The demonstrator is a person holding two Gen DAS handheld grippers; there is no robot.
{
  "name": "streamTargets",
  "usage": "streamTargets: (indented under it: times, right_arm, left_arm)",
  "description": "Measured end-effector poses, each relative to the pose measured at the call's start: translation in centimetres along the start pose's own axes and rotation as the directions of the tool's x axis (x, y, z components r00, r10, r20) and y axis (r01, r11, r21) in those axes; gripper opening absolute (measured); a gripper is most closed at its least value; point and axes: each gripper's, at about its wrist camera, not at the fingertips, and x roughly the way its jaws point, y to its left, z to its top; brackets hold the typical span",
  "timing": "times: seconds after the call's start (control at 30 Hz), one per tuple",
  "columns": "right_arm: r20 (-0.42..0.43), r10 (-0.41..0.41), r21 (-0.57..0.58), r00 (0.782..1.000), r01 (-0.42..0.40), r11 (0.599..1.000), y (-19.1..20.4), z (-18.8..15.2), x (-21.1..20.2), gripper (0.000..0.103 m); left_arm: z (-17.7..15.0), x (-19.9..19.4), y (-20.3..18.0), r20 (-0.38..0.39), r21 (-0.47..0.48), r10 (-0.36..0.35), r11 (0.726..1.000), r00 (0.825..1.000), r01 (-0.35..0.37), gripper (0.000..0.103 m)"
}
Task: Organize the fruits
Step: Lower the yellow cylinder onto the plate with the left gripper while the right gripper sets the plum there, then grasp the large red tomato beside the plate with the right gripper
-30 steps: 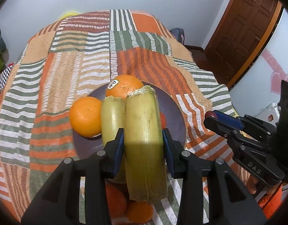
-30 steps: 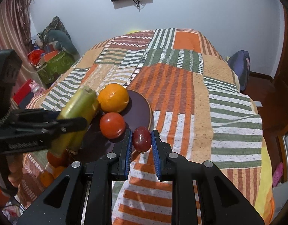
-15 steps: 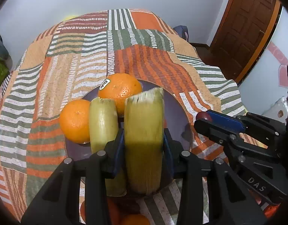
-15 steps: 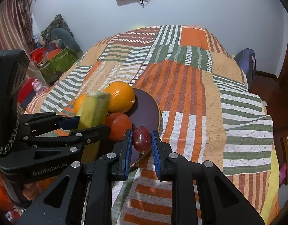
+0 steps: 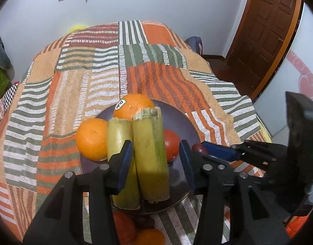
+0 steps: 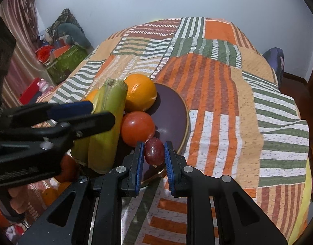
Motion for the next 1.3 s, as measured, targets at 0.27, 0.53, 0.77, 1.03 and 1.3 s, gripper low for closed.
streamTargets:
  times: [0.27,0.53,0.77,1.03,1.3]
  right_arm:
    - [-0.036,0.012,-0.031,0.999,-0.013,0.999,1.1,-0.3,1.1,0.019]
    - [-0.07,0.023,-0.036,0.997,-0.026,0.999,1.6,-0.8,1.6,0.024]
    - [-0.049,-0.007,-0.047,0.999,0.005,0.999,2.1,-0.6,0.4,0.033]
    - [0.0,-0.006,-0.074,1.0,0.006,0.997,4.1,-0.2,-2.2,0.033]
    - [0.0,0.022,-0.109,1.0,-0.021,0.994,7.3,-0.7,-2.8,0.034]
  left_arm:
    - [-0.2,-1.6,0.5,0.019,0.007,0.017,1.0,1.0,-0.017,0.047]
    - [-0.8,-2.5,2.8,0.016,-0.027,0.05,0.998,0.999,-0.049,0.048]
    - [-1.7,-3.6,4.5,0.013,-0.066,0.072,0.995,0.997,-0.071,0.048]
    - [-2.5,-6.5,5.6,0.041,-0.066,0.096,0.993,0.995,-0.093,0.052]
    - [-5.0,-9.9,7.6,0.049,-0.071,0.122,0.99,0.991,-0.119,0.061]
